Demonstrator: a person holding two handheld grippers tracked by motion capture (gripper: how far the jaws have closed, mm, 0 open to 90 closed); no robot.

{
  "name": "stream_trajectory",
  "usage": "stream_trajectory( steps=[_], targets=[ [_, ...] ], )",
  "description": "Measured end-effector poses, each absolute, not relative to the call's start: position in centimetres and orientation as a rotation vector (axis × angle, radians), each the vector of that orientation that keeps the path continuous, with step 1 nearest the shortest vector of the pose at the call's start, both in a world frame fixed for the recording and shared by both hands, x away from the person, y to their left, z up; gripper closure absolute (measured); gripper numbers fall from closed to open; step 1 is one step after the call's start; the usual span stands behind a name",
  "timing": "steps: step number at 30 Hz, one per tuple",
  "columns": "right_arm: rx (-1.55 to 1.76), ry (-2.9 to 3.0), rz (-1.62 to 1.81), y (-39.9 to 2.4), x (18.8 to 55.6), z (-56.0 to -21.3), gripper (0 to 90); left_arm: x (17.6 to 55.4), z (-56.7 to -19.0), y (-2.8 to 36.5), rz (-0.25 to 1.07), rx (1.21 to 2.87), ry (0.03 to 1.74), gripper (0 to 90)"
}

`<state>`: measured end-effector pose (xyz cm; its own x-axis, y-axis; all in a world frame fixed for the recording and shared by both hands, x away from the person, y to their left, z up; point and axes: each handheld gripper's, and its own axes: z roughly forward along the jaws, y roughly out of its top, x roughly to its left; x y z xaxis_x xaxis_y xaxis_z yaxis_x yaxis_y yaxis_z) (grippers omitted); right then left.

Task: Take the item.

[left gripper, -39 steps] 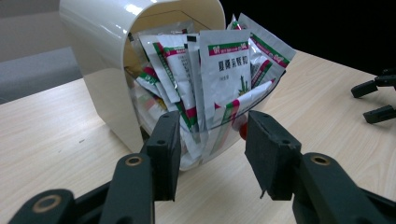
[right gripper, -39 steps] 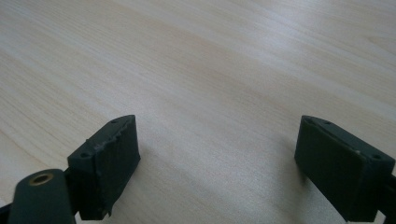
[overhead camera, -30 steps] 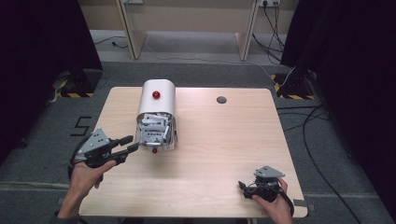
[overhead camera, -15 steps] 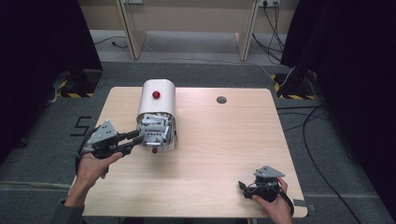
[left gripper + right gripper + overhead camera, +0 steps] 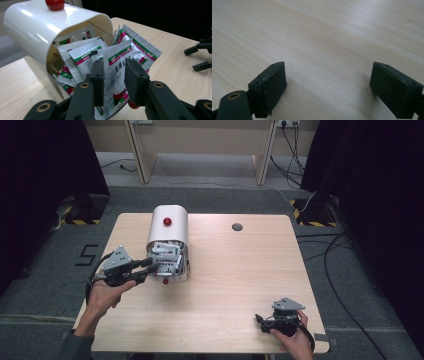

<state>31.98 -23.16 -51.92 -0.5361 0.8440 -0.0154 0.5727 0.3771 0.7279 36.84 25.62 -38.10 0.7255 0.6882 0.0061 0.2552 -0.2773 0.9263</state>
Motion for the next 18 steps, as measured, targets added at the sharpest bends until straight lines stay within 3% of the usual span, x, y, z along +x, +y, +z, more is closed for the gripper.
stream_trajectory(
  steps=[18],
  targets=[
    [1.230,2.257,0.963,-23.2,32.0,-51.9,14.5,38.0,-38.6,24.8,0.463,1.904,0.718,69.4]
  ],
)
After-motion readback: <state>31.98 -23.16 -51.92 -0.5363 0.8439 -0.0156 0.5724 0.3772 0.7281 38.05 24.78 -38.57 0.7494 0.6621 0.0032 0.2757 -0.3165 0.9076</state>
